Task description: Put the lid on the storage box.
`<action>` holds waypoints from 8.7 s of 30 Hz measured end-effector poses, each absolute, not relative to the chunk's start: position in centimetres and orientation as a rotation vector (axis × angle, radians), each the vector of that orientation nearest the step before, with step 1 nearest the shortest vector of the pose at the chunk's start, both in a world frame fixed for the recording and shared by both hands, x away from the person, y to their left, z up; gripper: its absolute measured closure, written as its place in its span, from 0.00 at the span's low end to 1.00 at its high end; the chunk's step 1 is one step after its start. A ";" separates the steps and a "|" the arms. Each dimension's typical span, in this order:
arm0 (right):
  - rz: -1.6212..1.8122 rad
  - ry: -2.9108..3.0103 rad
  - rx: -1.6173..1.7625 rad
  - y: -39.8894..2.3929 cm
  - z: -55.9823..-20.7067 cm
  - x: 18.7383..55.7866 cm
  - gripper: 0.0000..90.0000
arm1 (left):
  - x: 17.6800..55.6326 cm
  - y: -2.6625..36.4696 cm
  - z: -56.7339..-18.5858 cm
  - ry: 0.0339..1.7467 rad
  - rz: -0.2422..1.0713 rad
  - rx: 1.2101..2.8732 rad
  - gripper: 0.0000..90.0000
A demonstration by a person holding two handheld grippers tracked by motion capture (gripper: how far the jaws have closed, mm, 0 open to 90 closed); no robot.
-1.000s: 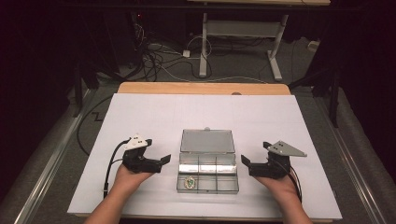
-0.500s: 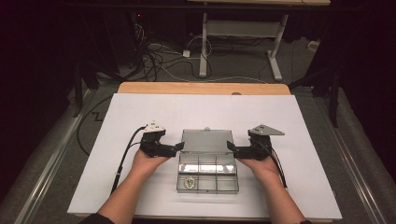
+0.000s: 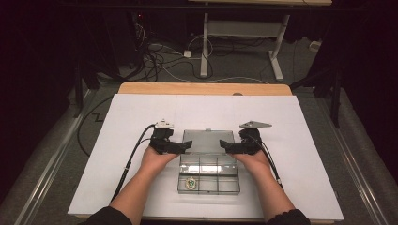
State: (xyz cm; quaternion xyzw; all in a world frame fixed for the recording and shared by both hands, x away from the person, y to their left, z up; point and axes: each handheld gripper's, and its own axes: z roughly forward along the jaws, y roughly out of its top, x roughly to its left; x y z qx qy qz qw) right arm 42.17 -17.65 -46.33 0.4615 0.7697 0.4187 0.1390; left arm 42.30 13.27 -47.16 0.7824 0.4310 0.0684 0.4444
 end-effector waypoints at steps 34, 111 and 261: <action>1.323 2.333 1.578 -18.5 -47.4 42.2 0.26 | 42.1 12.6 -47.9 1.068 0.179 1.951 0.00; 1.380 2.175 1.039 -20.1 -43.6 32.6 1.00 | 35.8 14.4 -44.9 0.784 0.270 1.818 0.73; 1.115 2.195 1.302 -25.5 -47.0 29.8 0.00 | 29.4 21.0 -47.4 0.957 0.265 1.994 0.96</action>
